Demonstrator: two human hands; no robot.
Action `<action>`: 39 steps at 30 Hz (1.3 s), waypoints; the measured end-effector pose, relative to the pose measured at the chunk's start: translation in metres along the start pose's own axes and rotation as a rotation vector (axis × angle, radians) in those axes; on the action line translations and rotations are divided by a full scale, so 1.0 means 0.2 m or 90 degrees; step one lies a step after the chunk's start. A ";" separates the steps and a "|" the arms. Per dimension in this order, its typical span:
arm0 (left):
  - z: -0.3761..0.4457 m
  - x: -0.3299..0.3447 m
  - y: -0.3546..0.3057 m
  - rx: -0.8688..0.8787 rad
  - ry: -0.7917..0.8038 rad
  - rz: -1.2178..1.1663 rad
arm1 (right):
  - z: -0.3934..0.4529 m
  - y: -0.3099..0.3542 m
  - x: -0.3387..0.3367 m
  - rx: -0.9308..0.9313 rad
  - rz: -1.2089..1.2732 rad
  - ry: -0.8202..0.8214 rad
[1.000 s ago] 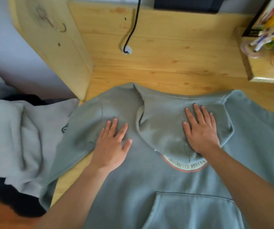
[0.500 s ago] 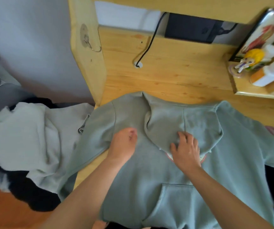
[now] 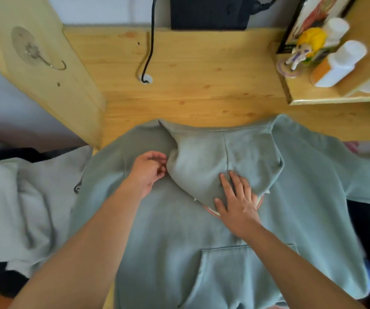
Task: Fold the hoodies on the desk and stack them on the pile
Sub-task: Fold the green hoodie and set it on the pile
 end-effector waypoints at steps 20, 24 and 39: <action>-0.06 0.10 0.06 0.192 -0.109 0.280 | 0.00 0.01 0.03 0.001 -0.045 0.017; -0.06 0.09 0.04 0.343 -0.110 0.634 | -0.01 0.01 0.03 -0.003 -0.045 0.018; 0.01 0.36 0.38 0.519 -0.045 1.015 | 0.07 -0.18 -0.22 0.053 0.311 -0.049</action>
Point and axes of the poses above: each hand's wrist, its own z-axis towards the middle knuckle, its own x-axis out of the palm, y = z × x, the point moved 3 cm from there along z, towards the middle knuckle, and after that the axes turned 9 degrees about -z, right-handed, at the moved point
